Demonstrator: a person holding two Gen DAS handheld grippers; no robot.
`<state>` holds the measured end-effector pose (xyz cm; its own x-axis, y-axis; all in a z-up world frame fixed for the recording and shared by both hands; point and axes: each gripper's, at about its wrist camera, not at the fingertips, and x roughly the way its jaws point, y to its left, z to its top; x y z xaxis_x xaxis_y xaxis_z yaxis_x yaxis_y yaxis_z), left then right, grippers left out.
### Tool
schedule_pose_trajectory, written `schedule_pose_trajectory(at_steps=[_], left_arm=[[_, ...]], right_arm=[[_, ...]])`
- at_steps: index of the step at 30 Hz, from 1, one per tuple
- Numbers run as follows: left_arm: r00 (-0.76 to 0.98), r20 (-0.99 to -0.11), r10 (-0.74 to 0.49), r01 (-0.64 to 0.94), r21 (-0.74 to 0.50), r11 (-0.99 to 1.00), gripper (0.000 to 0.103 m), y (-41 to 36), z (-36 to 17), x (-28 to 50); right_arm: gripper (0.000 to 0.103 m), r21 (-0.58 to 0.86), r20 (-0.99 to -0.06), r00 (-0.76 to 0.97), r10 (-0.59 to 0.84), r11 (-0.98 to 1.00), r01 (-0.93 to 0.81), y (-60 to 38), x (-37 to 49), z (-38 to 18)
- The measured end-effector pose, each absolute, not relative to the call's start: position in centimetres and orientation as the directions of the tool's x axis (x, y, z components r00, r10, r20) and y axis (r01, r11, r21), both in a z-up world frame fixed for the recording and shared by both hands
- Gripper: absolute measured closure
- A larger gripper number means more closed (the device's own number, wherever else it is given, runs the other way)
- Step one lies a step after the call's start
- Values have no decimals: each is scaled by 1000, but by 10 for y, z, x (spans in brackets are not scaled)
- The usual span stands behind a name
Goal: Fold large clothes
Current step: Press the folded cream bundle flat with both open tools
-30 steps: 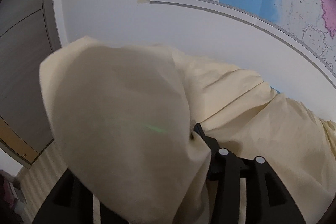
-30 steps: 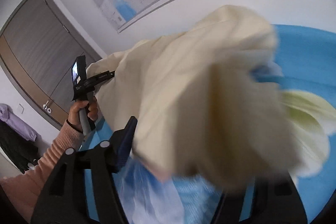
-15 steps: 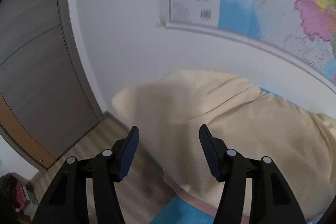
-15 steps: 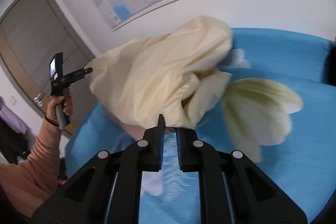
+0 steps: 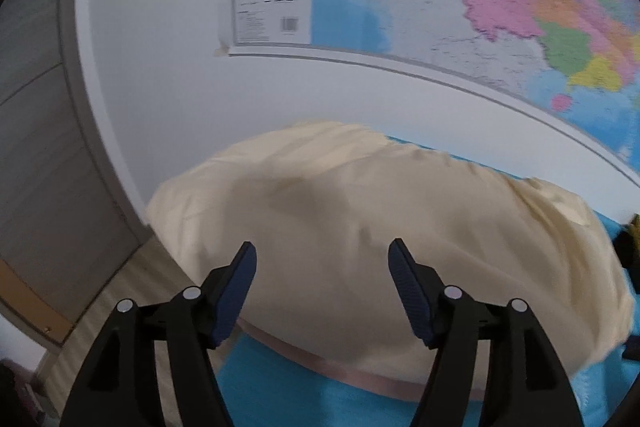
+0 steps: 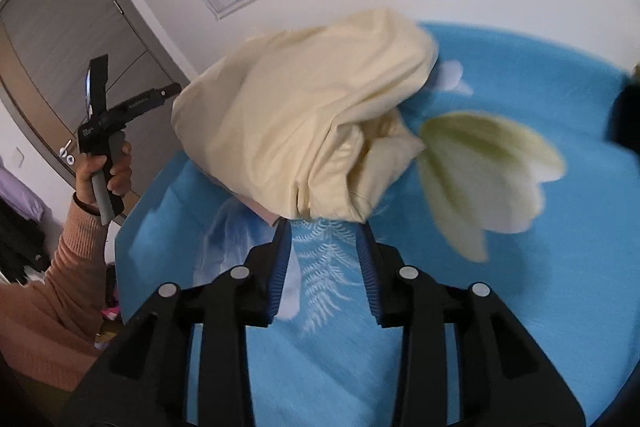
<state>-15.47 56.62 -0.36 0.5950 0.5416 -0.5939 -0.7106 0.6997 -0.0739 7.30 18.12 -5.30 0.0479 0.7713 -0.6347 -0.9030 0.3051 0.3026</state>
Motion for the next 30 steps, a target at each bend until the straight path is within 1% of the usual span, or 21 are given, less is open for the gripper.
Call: schedule_pose_trajectory(at_steps=[4, 8, 10, 12, 13, 14, 17, 20, 22, 23, 30], left_arm=[[647, -588, 484, -652, -98, 752, 32, 547, -1, -150], [670, -584, 459, -613, -85, 786, 28, 531, -4, -132], [670, -589, 452, -610, -90, 787, 28, 525, -9, -128], [659, -601, 452, -614, -81, 785, 28, 521, -16, -124], [646, -614, 454, -618, -71, 783, 28, 520, -23, -119], [639, -617, 459, -620, -60, 782, 27, 519, -27, -118], [624, -613, 484, -616, -5, 787, 24, 512, -35, -114], [618, -612, 494, -619, 8, 785, 23, 507, -36, -115], [617, -612, 495, -624, 3, 782, 23, 507, -34, -117], [620, -610, 494, -623, 0, 782, 23, 506, -33, -119], [634, -582, 509, -622, 8, 783, 22, 503, -26, -123]], right_arm=[[69, 251, -543, 130, 829, 309, -917, 172, 73, -16], [68, 241, -495, 146, 857, 296, -924, 200, 80, -4], [68, 248, -500, 129, 856, 284, -926, 225, 85, -7], [64, 269, -517, 120, 847, 294, -917, 249, 91, -17], [64, 271, -543, 114, 832, 302, -914, 263, 96, -26], [62, 262, -570, 129, 812, 328, -907, 272, 99, -37], [62, 249, -636, 134, 760, 367, -896, 285, 108, -63], [62, 287, -636, 113, 763, 371, -883, 283, 115, -71], [61, 293, -639, 115, 761, 378, -878, 281, 116, -66], [59, 288, -637, 119, 761, 378, -880, 282, 115, -62], [59, 238, -565, 97, 820, 274, -932, 278, 80, -30]])
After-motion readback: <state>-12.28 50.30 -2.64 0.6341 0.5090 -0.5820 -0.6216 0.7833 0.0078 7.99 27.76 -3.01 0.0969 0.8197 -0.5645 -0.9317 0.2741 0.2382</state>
